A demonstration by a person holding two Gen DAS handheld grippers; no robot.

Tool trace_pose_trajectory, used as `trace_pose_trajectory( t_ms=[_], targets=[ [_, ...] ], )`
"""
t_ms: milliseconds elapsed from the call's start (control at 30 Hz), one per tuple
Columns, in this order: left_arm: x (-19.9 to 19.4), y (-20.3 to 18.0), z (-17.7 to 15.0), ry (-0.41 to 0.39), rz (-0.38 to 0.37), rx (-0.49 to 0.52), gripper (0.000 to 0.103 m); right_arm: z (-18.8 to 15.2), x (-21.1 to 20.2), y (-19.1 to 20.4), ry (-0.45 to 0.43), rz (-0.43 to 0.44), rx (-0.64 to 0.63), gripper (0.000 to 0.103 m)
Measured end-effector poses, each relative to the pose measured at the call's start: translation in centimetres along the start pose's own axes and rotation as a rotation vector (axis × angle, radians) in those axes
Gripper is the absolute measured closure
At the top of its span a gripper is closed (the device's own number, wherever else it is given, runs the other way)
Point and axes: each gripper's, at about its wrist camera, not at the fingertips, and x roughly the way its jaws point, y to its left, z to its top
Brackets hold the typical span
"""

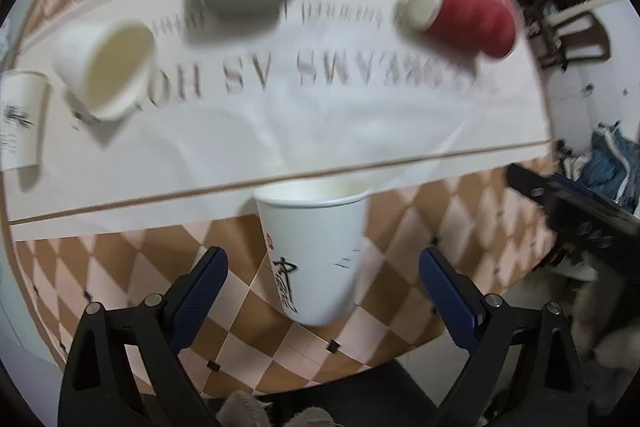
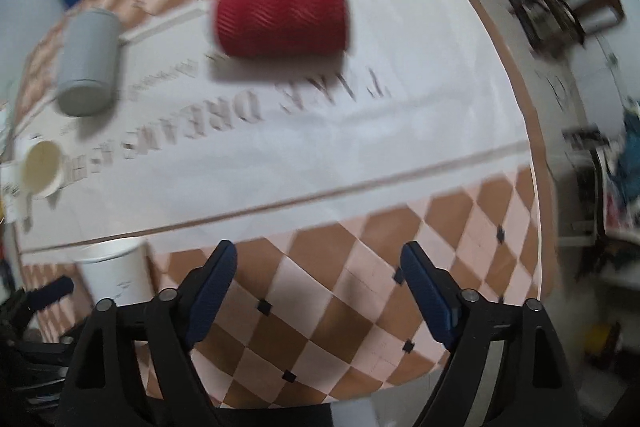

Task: Flip cup upside down
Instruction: 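Lift the bird-print cup with the left gripper and carry it toward the right gripper, then close the right gripper on the cup while the left gripper releases it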

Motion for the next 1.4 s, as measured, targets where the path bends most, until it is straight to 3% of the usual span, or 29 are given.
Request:
trace_pose_trajectory(
  t_ms=[67, 133, 233, 300, 367, 467, 600, 800, 900, 967, 1067, 1133, 1400],
  targets=[
    [-2.5, 0.2, -0.5, -0.067, 0.021, 0.004, 0.003, 0.2, -1.8, 1.6, -0.058, -0.003, -0.136, 0.015],
    [-5.5, 1.4, -1.2, -0.159, 0.119, 0.001, 0.003, 0.2, -3.4, 3.8, -0.101, -0.009, -0.294, 0.015],
    [-7.3, 3.8, -3.1, -0.261, 0.350, -0.033, 0.003, -1.4, -5.4, 9.6, -0.162, -0.066, -0.693, 0.016],
    [-6.3, 6.2, -4.6, -0.258, 0.467, -0.088, 0.003, -3.8, -5.8, 13.3, -0.210, -0.137, -0.985, 0.016],
    [-4.2, 8.5, -6.1, -0.200, 0.509, -0.153, 0.003, -7.5, -5.0, 16.5, -0.259, -0.235, -1.319, 0.019],
    [-0.7, 10.6, -8.0, -0.133, 0.504, -0.235, 0.003, -12.9, -2.7, 19.3, -0.346, -0.408, -1.780, 0.022],
    [2.3, 12.3, -9.5, -0.072, 0.463, -0.317, 0.003, -17.5, 1.1, 19.3, -0.425, -0.592, -2.265, 0.024],
    [3.2, 14.4, -9.8, -0.062, 0.429, -0.360, 0.003, -18.9, 5.9, 18.3, -0.412, -0.742, -2.617, 0.027],
    [2.9, 15.6, -9.8, -0.065, 0.431, -0.370, 0.003, -18.3, 7.6, 18.1, -0.391, -0.784, -2.648, 0.033],
    [2.4, 16.7, -9.8, -0.076, 0.439, -0.377, 0.003, -18.1, 7.4, 18.4, -0.391, -0.751, -2.612, 0.035],
    [1.6, 18.4, -9.9, -0.086, 0.455, -0.393, 0.003, -16.9, 6.2, 19.8, -0.295, -0.648, -2.478, 0.036],
    [1.2, 19.3, -9.6, -0.097, 0.468, -0.399, 0.003, -15.9, 5.6, 20.5, -0.253, -0.617, -2.368, 0.036],
    [-1.3, 20.8, -8.4, -0.174, 0.496, -0.376, 0.003, -7.1, 3.0, 21.6, 0.054, -0.367, -1.658, 0.036]
  ],
)
